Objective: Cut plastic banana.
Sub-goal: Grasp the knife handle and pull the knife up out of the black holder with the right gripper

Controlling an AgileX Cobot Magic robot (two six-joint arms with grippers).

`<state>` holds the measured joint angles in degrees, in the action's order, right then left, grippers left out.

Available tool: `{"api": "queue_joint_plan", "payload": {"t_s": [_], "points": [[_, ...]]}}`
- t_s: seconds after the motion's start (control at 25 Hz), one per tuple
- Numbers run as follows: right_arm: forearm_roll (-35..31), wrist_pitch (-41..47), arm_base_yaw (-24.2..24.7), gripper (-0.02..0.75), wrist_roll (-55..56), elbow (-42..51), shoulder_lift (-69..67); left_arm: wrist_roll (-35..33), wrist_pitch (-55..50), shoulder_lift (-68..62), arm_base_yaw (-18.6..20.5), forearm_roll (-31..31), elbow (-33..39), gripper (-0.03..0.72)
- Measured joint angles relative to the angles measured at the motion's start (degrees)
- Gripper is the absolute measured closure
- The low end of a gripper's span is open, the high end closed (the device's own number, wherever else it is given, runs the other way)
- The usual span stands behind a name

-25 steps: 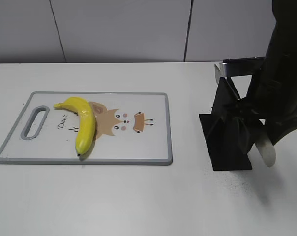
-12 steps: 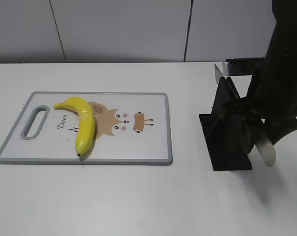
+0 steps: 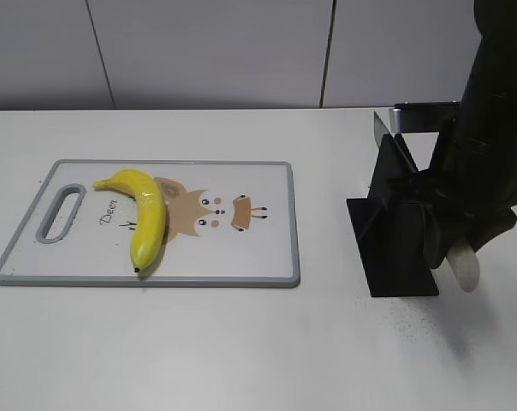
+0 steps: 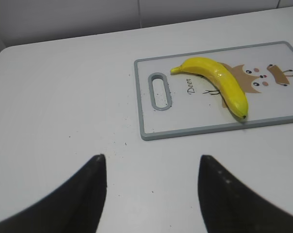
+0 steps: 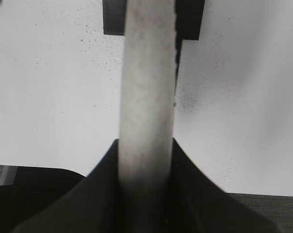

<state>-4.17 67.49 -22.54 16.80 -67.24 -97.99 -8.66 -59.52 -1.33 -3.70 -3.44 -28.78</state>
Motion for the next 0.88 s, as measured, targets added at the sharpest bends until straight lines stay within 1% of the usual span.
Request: {"api": "queue_joint_plan", "payload": {"t_s": [0.36,0.88], "points": [[0.1,0.0,0.0,0.546,0.0,0.0,0.2,0.0,0.0,0.0,0.0,0.0,0.0,0.113],[1.1,0.4,0.0,0.550,0.1,0.0,6.3,0.0,0.0,0.0,0.0,0.0,0.0,0.113]]}}
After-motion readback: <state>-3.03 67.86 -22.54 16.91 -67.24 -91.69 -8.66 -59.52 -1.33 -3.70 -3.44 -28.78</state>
